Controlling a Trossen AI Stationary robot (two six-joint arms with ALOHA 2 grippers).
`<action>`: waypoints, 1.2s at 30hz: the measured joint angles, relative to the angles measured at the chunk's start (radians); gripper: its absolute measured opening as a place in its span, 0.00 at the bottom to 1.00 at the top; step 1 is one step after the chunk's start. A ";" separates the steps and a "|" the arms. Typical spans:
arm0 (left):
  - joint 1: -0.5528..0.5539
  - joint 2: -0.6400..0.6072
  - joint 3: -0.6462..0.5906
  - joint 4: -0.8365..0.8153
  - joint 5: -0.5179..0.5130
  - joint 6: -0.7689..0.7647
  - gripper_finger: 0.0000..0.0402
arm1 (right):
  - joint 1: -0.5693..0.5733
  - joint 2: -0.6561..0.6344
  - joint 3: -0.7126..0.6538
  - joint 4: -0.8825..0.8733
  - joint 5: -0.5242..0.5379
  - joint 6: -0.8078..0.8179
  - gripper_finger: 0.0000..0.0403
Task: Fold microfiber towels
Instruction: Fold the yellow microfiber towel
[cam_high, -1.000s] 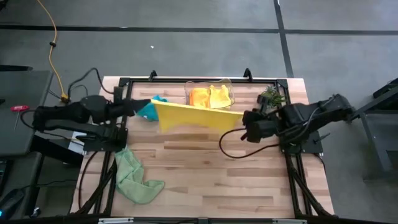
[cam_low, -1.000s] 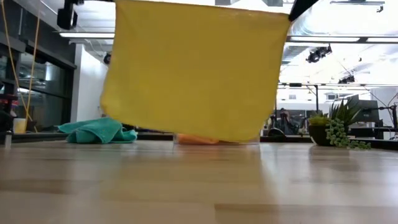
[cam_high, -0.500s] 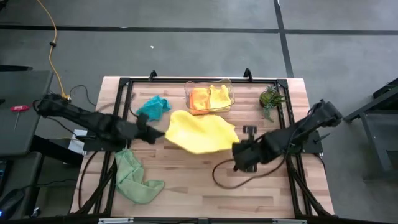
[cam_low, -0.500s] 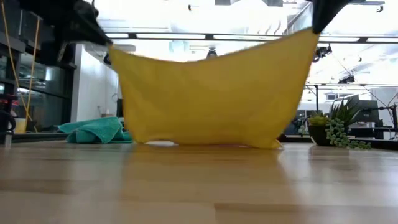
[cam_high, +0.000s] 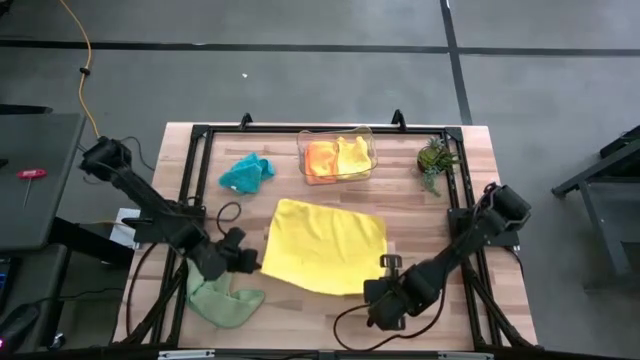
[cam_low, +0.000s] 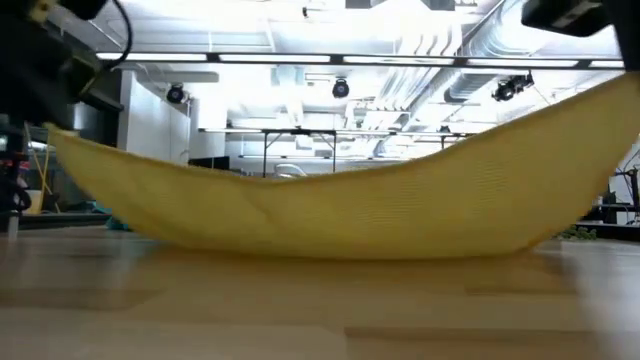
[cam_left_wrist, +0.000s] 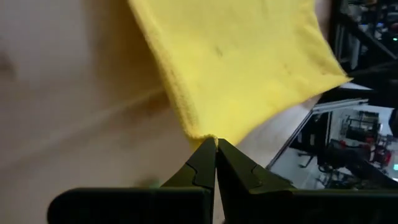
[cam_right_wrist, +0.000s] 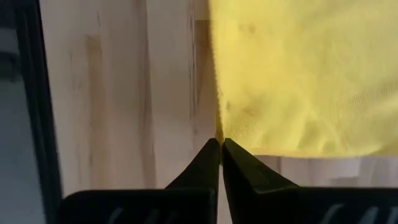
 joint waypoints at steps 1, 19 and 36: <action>-0.019 0.020 0.000 0.025 -0.002 -0.038 0.00 | 0.006 0.001 0.000 0.002 0.000 0.031 0.00; 0.016 0.118 0.001 0.180 -0.043 -0.169 0.00 | -0.025 -0.023 0.000 -0.097 -0.118 0.249 0.00; 0.221 0.118 0.001 0.148 -0.058 -0.107 0.00 | -0.257 -0.269 -0.416 0.006 -0.062 0.549 0.00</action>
